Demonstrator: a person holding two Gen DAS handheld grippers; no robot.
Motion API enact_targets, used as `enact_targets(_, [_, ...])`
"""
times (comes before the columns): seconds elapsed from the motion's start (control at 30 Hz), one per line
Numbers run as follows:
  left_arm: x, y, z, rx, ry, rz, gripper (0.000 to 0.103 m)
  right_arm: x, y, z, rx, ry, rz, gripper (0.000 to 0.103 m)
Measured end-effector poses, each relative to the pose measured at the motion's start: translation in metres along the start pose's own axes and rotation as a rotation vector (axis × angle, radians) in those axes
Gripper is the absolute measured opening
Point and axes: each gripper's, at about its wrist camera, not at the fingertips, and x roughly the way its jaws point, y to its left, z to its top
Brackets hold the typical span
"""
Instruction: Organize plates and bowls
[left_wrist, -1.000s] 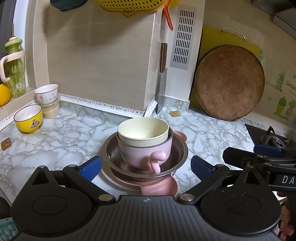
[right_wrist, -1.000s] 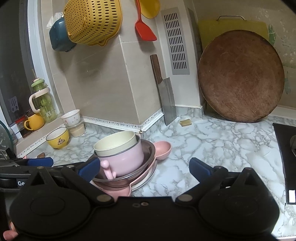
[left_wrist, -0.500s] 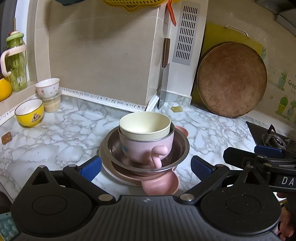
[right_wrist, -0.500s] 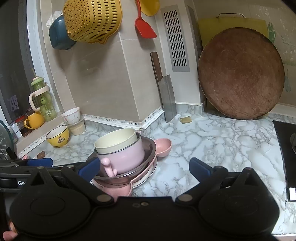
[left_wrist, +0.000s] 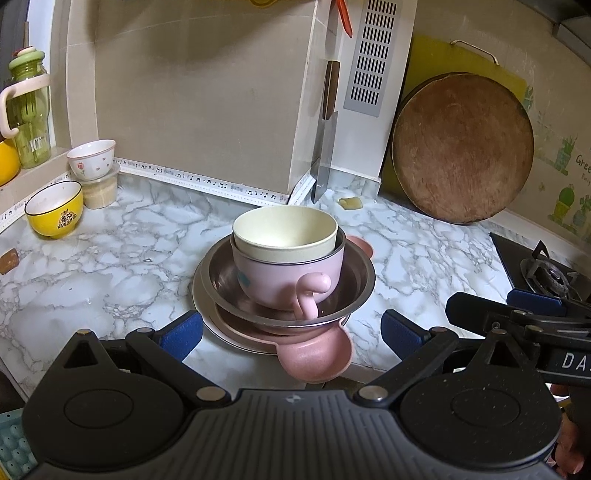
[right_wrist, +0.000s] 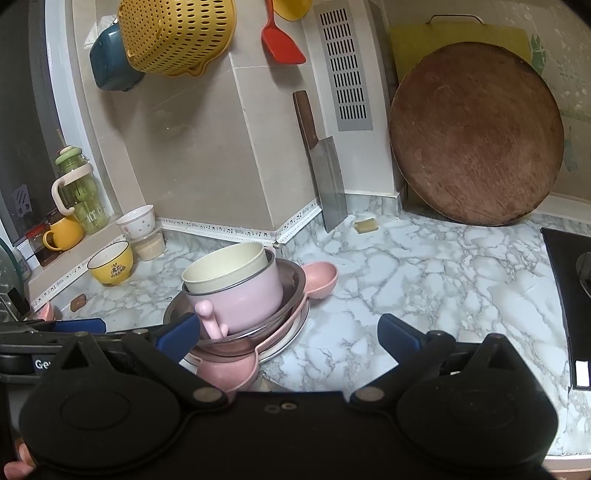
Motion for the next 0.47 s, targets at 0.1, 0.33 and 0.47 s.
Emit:
enact_targets(0.1, [0.0007, -0.0004, -0.0001, 0.003, -0.001, 0.002, 0.103, -0.0002, -0.0008, 0.0000, 0.001, 0.002, -0.001, 0.103])
enact_targets(0.33, [0.0042, -0.0012, 0.0016, -0.002, 0.002, -0.002, 0.103, 0.0011, -0.0024, 0.0006, 0.000, 0.004, -0.002, 0.103])
enact_targets(0.47, [0.0071, -0.0023, 0.0038, -0.001, -0.001, 0.001, 0.103, 0.0034, -0.0057, 0.0026, -0.003, 0.005, 0.000, 0.103])
